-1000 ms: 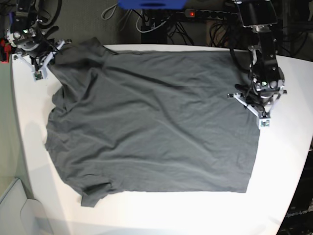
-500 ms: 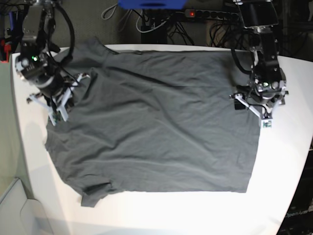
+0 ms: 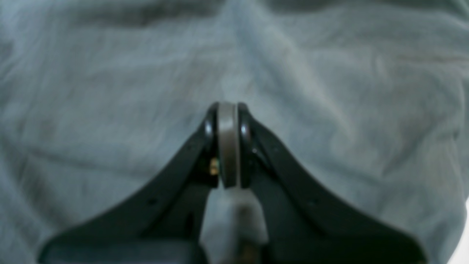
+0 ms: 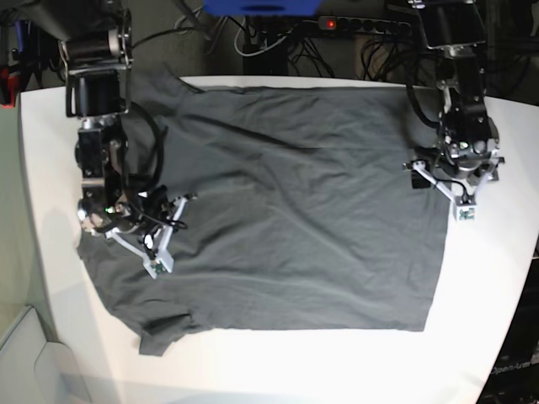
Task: Layout the t-shirt on the table in an organized manner, then fold the t-shirt properly
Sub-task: 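Grasp the shirt side with the right gripper and pull it outward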
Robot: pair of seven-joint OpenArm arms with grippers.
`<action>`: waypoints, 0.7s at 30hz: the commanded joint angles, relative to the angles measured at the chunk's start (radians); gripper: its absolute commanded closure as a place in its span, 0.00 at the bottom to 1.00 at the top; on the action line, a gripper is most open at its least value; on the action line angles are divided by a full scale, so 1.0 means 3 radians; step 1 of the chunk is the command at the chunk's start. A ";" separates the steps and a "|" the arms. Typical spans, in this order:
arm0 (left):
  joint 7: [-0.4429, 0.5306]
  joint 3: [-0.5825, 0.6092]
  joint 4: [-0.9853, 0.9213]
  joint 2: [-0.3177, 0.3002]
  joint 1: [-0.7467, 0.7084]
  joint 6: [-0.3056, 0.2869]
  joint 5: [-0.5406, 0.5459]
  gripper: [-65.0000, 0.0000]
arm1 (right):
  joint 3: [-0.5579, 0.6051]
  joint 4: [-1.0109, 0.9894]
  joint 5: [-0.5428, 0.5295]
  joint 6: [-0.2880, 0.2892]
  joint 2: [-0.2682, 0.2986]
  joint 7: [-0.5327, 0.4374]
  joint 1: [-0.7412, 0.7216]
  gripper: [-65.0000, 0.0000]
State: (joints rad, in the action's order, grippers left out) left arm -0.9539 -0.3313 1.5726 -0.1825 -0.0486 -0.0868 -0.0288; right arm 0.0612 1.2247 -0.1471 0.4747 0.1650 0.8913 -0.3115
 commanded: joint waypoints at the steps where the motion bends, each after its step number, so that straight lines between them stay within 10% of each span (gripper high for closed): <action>1: 0.0037 -0.0008 0.0064 -0.0049 0.0057 0.0011 0.0001 0.20 | 0.0029 -0.0111 -0.0014 0.0000 0.0015 -0.0089 -0.0146 1.00; 21: 0.0032 -0.0008 0.0432 -0.0120 -0.0009 0.0031 -0.0034 0.20 | 0.0417 -0.2136 0.0002 0.0000 -0.0389 -0.1107 -0.1169 1.00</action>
State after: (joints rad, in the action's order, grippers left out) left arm -0.9611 -0.3313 1.6825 -0.2054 -0.0685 -0.0818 -0.0364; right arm 0.1822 0.5835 -0.1566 0.4709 0.0544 0.5278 -0.6483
